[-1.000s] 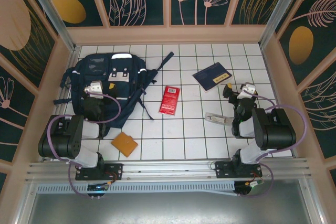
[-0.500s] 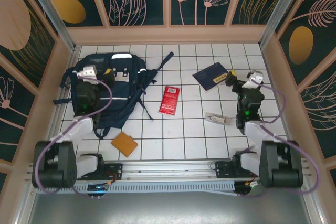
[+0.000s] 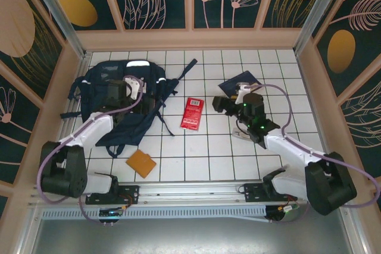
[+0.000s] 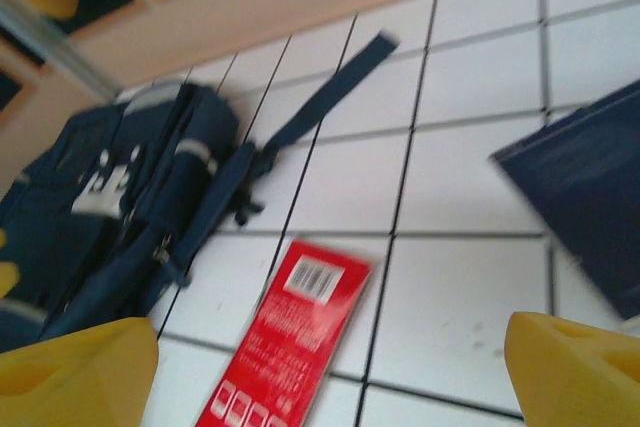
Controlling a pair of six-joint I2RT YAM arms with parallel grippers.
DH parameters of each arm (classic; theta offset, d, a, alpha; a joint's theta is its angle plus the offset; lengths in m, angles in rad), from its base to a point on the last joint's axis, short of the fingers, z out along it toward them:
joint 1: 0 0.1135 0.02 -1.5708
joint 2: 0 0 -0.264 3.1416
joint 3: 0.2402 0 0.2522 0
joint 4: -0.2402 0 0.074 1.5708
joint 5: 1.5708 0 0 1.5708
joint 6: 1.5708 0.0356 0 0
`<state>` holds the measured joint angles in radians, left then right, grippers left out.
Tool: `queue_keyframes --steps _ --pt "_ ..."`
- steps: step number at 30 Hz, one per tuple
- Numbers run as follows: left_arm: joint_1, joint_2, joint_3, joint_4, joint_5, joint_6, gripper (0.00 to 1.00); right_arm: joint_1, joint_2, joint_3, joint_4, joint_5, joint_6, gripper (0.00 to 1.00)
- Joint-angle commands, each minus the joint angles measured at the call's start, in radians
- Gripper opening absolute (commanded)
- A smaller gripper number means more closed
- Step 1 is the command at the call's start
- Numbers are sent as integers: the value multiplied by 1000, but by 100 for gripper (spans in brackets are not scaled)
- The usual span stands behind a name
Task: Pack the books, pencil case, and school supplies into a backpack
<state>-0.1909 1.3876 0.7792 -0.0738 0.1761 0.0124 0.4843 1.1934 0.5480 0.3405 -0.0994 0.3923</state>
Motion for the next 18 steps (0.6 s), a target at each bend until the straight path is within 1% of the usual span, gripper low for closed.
queue_keyframes --steps 1,2,3,4,6,7,8,10,11,14,16,18 --pt "-11 69 81 -89 7 -42 90 41 87 82 -45 -101 23 84" --pt "-14 90 98 -107 -21 -61 90 52 115 103 -60 -112 17 82" --pt "-14 116 121 -138 -79 -97 90 57 142 128 -78 -115 11 81" --pt "-13 143 146 -179 -146 -129 90 88 167 150 -94 -112 7 81" --pt "-14 197 187 -257 -258 -189 89 117 201 183 -111 -110 2 81" --pt "-14 231 233 -290 -285 -210 89 133 218 195 -115 -104 2 81" --pt "-14 260 253 -310 -288 -223 89 144 230 202 -112 -102 4 81" --pt "-13 334 288 -337 -278 -247 85 169 257 216 -98 -102 6 81" --pt "-13 374 300 -345 -265 -253 81 177 270 224 -97 -104 5 80" --pt "-14 446 329 -357 -243 -261 63 208 305 256 -109 -108 -6 77" --pt "-14 455 336 -361 -229 -264 49 222 322 272 -118 -107 -12 76" --pt "-14 427 340 -372 -226 -266 33 227 340 292 -123 -126 -16 76"
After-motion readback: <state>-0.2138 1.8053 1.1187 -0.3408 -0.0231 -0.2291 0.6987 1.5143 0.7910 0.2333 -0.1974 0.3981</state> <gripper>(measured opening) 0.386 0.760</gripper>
